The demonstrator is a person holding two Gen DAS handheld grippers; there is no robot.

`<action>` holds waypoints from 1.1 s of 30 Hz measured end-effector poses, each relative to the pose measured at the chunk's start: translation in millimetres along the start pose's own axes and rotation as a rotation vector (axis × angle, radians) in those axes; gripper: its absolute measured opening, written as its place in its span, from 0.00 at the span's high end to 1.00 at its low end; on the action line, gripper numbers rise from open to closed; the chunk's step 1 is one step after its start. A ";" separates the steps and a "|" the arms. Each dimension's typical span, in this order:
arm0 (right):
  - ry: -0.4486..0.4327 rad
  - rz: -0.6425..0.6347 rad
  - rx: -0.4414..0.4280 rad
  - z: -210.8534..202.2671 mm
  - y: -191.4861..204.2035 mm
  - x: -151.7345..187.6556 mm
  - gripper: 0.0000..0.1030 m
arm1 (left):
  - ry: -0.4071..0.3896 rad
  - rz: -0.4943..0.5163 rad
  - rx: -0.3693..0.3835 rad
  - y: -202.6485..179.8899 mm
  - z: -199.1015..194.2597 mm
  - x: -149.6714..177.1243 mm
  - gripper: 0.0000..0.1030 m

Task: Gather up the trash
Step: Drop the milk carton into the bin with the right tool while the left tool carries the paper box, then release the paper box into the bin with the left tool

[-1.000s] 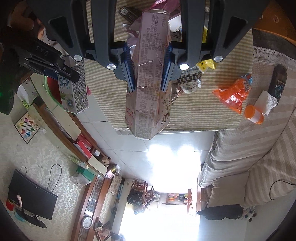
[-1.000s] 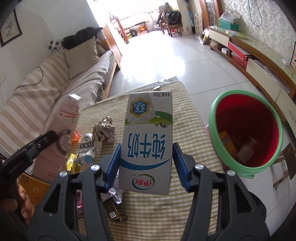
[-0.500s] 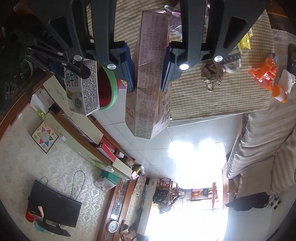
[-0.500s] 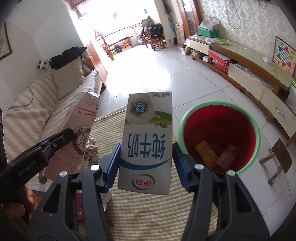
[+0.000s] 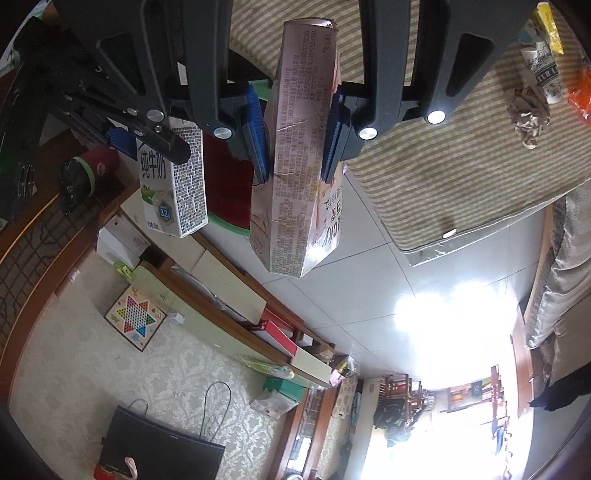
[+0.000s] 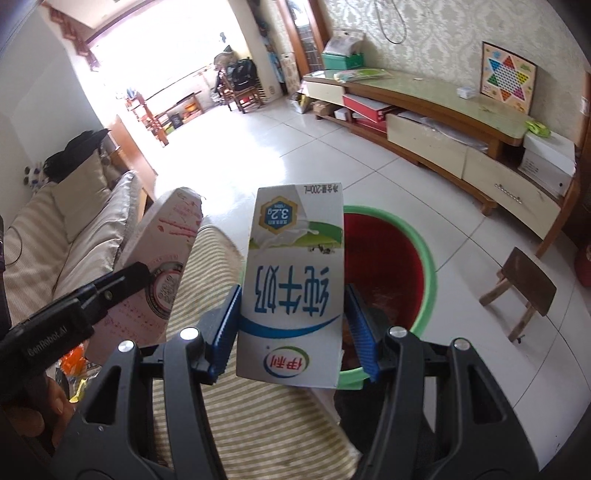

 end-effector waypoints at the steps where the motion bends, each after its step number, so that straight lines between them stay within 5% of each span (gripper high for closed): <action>1: 0.004 0.010 0.003 2.6 -8.0 -1.2 0.48 | 0.011 0.014 0.001 -5.4 6.9 -0.2 0.74; 7: 0.011 0.030 0.030 15.9 -37.5 -5.9 0.48 | 0.063 0.050 0.040 -28.6 36.6 -7.3 0.73; 8: 0.015 0.029 0.035 19.5 -39.1 -6.8 0.47 | 0.066 0.064 0.031 -31.2 38.4 -8.1 0.66; 9: 0.027 0.028 0.042 24.8 -39.8 -8.1 0.42 | 0.063 0.078 0.009 -31.7 39.0 -10.3 0.41; 11: 0.027 0.037 0.054 29.6 -42.6 -11.0 0.34 | 0.017 0.085 -0.010 -30.7 31.9 -18.5 0.29; 23: 0.027 0.010 0.019 16.6 -18.1 -0.6 0.31 | -0.050 -0.002 -0.053 12.8 -25.8 0.2 0.29; 33: 0.069 -0.110 -0.057 4.1 48.7 29.3 0.27 | -0.070 -0.227 -0.118 85.7 -95.7 80.9 0.29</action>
Point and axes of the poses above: each gripper's, at about its wrist camera, not at the fingertips, and z roughly the way its jaws point, y to its left, x to its underside, the point moved 8 cm from there along z, roughly the way its jaws point, and after that the axes turned 6 degrees about y, right-handed, at the moved point
